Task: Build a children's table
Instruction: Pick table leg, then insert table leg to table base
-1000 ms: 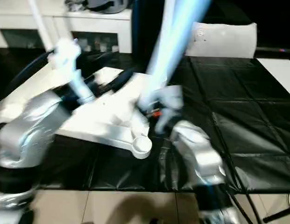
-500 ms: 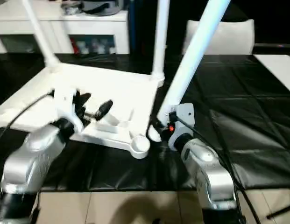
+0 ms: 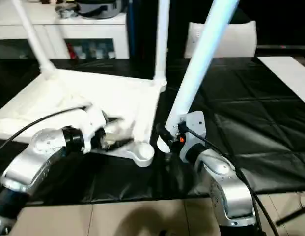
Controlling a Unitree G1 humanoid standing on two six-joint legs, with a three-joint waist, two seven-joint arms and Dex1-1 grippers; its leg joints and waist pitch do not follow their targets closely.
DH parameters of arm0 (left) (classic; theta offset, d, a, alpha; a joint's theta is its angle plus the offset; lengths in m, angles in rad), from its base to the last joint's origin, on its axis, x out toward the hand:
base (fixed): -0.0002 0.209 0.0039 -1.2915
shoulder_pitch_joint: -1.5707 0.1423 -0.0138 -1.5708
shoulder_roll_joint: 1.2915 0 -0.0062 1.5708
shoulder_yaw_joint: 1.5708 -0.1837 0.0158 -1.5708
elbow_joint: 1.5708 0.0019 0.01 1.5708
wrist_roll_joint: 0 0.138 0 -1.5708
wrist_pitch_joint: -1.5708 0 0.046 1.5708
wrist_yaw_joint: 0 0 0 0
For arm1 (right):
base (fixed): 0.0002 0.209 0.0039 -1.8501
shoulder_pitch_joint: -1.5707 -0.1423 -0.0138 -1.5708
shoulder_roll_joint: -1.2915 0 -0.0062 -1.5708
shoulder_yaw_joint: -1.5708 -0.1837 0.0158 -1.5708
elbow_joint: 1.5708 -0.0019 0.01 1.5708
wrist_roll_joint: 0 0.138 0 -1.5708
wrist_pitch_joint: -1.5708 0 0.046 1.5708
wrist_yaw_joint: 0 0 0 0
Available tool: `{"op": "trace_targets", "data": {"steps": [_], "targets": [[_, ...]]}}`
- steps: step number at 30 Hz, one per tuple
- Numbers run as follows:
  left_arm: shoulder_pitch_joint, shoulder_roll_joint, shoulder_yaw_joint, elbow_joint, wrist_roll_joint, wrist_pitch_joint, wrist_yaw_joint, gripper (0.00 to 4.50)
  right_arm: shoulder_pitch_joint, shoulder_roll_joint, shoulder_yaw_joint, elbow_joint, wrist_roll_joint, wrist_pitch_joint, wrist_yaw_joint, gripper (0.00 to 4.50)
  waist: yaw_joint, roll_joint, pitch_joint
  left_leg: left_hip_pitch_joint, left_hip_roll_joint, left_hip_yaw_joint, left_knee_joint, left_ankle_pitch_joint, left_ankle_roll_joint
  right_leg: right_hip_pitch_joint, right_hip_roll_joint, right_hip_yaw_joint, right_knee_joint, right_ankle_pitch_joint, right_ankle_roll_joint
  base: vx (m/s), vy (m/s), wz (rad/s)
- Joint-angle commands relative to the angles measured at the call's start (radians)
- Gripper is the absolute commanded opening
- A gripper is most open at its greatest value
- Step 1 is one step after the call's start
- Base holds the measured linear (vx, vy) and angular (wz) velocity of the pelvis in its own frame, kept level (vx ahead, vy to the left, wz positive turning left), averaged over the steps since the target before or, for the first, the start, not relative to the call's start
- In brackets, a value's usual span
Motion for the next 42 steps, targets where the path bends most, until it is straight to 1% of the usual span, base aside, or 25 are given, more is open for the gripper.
{"op": "trace_targets", "data": {"steps": [1,2,3,4,6,8,9,10,11,12,14,16,18,19,21,22,24,28,30,31,34,35,39,40,42], "targets": [[-0.023,0.022,-0.020,0.026,0.014,0.004,-0.056,3.33,-0.001,-0.008,-0.008,-0.012,0.017,-0.004,0.016,1.90,-0.003,0.008,-0.053,-0.005,0.000,-0.002,-0.070,-0.410,0.023,0.047,-0.073,0.033,-0.100,-0.631,0.110,0.000,0.000,0.00],[-0.043,0.037,-0.039,0.064,0.022,0.003,-0.103,3.27,0.003,-0.015,-0.006,-0.012,0.019,-0.004,0.028,1.90,-0.008,0.009,-0.054,-0.007,-0.003,-0.002,-0.069,-0.400,0.024,0.048,-0.073,0.031,-0.099,-0.629,0.108,0.000,0.000,0.00],[-0.065,0.043,-0.051,0.107,0.031,-0.007,-0.143,3.11,0.006,-0.019,-0.005,-0.011,0.022,-0.003,0.036,1.90,-0.011,0.008,-0.053,-0.004,-0.005,0.000,-0.067,-0.395,0.027,0.045,-0.073,0.029,-0.103,-0.630,0.108,0.000,0.000,0.00],[-0.074,0.046,-0.056,0.126,0.034,-0.011,-0.161,2.94,0.008,-0.020,-0.004,-0.011,0.024,-0.001,0.040,1.90,-0.012,0.009,-0.053,-0.005,-0.006,0.000,-0.067,-0.393,0.027,0.046,-0.072,0.027,-0.104,-0.632,0.109,0.000,0.000,0.00],[-0.107,0.047,-0.067,0.194,0.052,-0.037,-0.206,2.81,0.011,-0.027,-0.001,-0.012,0.028,0.003,0.048,1.90,-0.018,0.013,-0.055,-0.007,0.000,-0.004,-0.068,-0.390,0.025,0.050,-0.073,0.024,-0.101,-0.614,0.104,0.000,0.000,0.00],[-0.135,0.041,-0.069,0.249,0.060,-0.054,-0.232,2.74,0.015,-0.031,0.001,-0.014,0.031,0.008,0.053,1.90,-0.020,0.010,-0.055,-0.008,-0.004,-0.002,-0.065,-0.382,0.026,0.049,-0.075,0.020,-0.104,-0.616,0.104,0.000,0.000,0.00],[-0.144,0.038,-0.068,0.268,0.060,-0.059,-0.239,2.48,0.017,-0.032,0.003,-0.016,0.032,0.010,0.055,1.90,-0.021,0.010,-0.056,-0.009,-0.004,-0.003,-0.064,-0.380,0.026,0.050,-0.075,0.018,-0.104,-0.619,0.110,0.000,0.000,0.00],[-0.152,0.037,-0.069,0.282,0.059,-0.060,-0.248,2.48,0.019,-0.035,0.007,-0.018,0.032,0.012,0.057,1.90,-0.020,0.011,-0.057,-0.009,-0.002,-0.005,-0.064,-0.377,0.026,0.051,-0.079,0.017,-0.104,-0.611,0.106,0.000,0.000,0.00],[-0.152,0.037,-0.069,0.282,0.059,-0.060,-0.248,2.37,0.019,-0.035,0.007,-0.018,0.032,0.012,0.057,1.90,-0.020,0.011,-0.057,-0.009,-0.002,-0.005,-0.064,-0.377,0.026,0.051,-0.079,0.017,-0.104,-0.611,0.106,0.000,0.000,0.00],[-0.174,0.031,-0.074,0.333,0.068,-0.084,-0.266,2.29,0.025,-0.038,0.012,-0.023,0.033,0.015,0.062,1.90,-0.021,0.010,-0.056,-0.014,0.004,-0.009,-0.069,-0.382,0.024,0.054,-0.080,0.020,-0.099,-0.602,0.102,0.000,0.000,0.00],[-0.189,0.028,-0.078,0.369,0.079,-0.103,-0.271,2.06,0.029,-0.040,0.017,-0.025,0.033,0.017,0.065,1.90,-0.018,0.010,-0.057,-0.014,0.001,-0.008,-0.067,-0.371,0.024,0.050,-0.083,0.023,-0.098,-0.597,0.095,0.000,0.000,0.00],[-0.212,0.019,-0.080,0.428,0.098,-0.133,-0.280,1.98,0.034,-0.041,0.022,-0.027,0.033,0.018,0.070,1.90,-0.017,0.009,-0.058,-0.021,0.000,-0.009,-0.069,-0.353,0.025,0.053,-0.086,0.026,-0.095,-0.583,0.088,0.000,0.000,0.00],[-0.234,0.009,-0.077,0.486,0.108,-0.161,-0.302,1.83,0.036,-0.043,0.025,-0.029,0.033,0.020,0.075,1.90,-0.013,0.012,-0.060,-0.023,0.001,-0.010,-0.069,-0.338,0.026,0.055,-0.090,0.029,-0.093,-0.566,0.082,0.000,0.000,0.00],[-0.238,0.007,-0.076,0.497,0.109,-0.167,-0.306,1.83,0.036,-0.043,0.025,-0.029,0.033,0.020,0.076,1.90,-0.013,0.010,-0.061,-0.024,0.002,-0.010,-0.070,-0.329,0.027,0.056,-0.091,0.031,-0.092,-0.553,0.076,0.000,0.000,0.00],[-0.244,0.004,-0.075,0.517,0.111,-0.178,-0.310,1.54,0.038,-0.044,0.025,-0.029,0.033,0.020,0.078,1.90,-0.010,0.009,-0.062,-0.027,0.005,-0.011,-0.072,-0.316,0.028,0.059,-0.094,0.034,-0.086,-0.536,0.068,0.000,0.000,0.00],[-0.251,0.001,-0.076,0.535,0.116,-0.192,-0.313,1.54,0.039,-0.045,0.027,-0.031,0.033,0.020,0.080,1.90,-0.008,0.010,-0.062,-0.026,0.005,-0.009,-0.071,-0.308,0.030,0.058,-0.093,0.035,-0.086,-0.531,0.065,0.000,0.000,0.00],[-0.263,-0.006,-0.078,0.564,0.127,-0.217,-0.316,1.27,0.040,-0.047,0.029,-0.032,0.035,0.020,0.081,1.90,-0.006,0.009,-0.062,-0.027,0.005,-0.009,-0.072,-0.297,0.033,0.058,-0.093,0.036,-0.087,-0.524,0.061,0.000,0.000,0.00],[-0.284,-0.016,-0.087,0.616,0.158,-0.263,-0.321,1.08,0.041,-0.050,0.032,-0.034,0.036,0.020,0.085,1.90,0.000,0.009,-0.062,-0.026,0.007,-0.008,-0.073,-0.289,0.035,0.059,-0.093,0.038,-0.083,-0.510,0.056,0.000,0.000,0.00],[-0.297,-0.018,-0.101,0.649,0.186,-0.293,-0.322,0.78,0.041,-0.052,0.033,-0.035,0.037,0.021,0.088,1.90,0.002,0.008,-0.059,-0.022,0.005,-0.006,-0.072,-0.305,0.032,0.056,-0.092,0.034,-0.090,-0.540,0.065,0.000,0.000,0.00],[-0.300,-0.017,-0.104,0.656,0.194,-0.299,-0.323,0.74,0.041,-0.053,0.033,-0.035,0.038,0.021,0.088,1.90,0.003,0.007,-0.059,-0.021,0.004,-0.006,-0.070,-0.311,0.030,0.056,-0.092,0.031,-0.093,-0.554,0.072,0.000,0.000,0.00],[-0.307,-0.016,-0.108,0.674,0.208,-0.313,-0.330,0.63,0.039,-0.055,0.032,-0.037,0.039,0.022,0.091,1.90,0.006,0.008,-0.059,-0.020,0.008,-0.008,-0.072,-0.320,0.028,0.056,-0.093,0.032,-0.093,-0.554,0.073,0.000,0.000,0.00],[-0.307,-0.016,-0.108,0.675,0.208,-0.313,-0.330,0.49,0.039,-0.055,0.032,-0.037,0.039,0.022,0.091,1.90,0.007,0.008,-0.059,-0.021,0.008,-0.008,-0.072,-0.317,0.028,0.057,-0.094,0.034,-0.091,-0.550,0.073,0.000,0.000,0.00],[-0.312,-0.030,-0.072,0.683,0.172,-0.302,-0.349,0.29,0.035,-0.058,0.031,-0.035,0.042,0.022,0.095,1.90,0.009,0.006,-0.059,-0.021,0.009,-0.007,-0.073,-0.313,0.030,0.057,-0.095,0.035,-0.091,-0.547,0.070,0.000,0.000,0.00],[-0.300,-0.042,-0.038,0.661,0.128,-0.265,-0.364,0.21,0.031,-0.059,0.035,-0.035,0.044,0.023,0.101,1.90,0.009,0.007,-0.060,-0.025,0.009,-0.007,-0.073,-0.298,0.030,0.060,-0.097,0.037,-0.089,-0.533,0.065,0.000,0.000,0.00],[-0.273,-0.047,-0.007,0.623,0.090,-0.212,-0.365,0.13,0.024,-0.060,0.046,-0.036,0.048,0.026,0.109,1.90,0.009,0.008,-0.063,-0.029,0.013,-0.009,-0.075,-0.280,0.030,0.064,-0.099,0.042,-0.079,-0.500,0.053,0.000,0.000,0.00]]}}
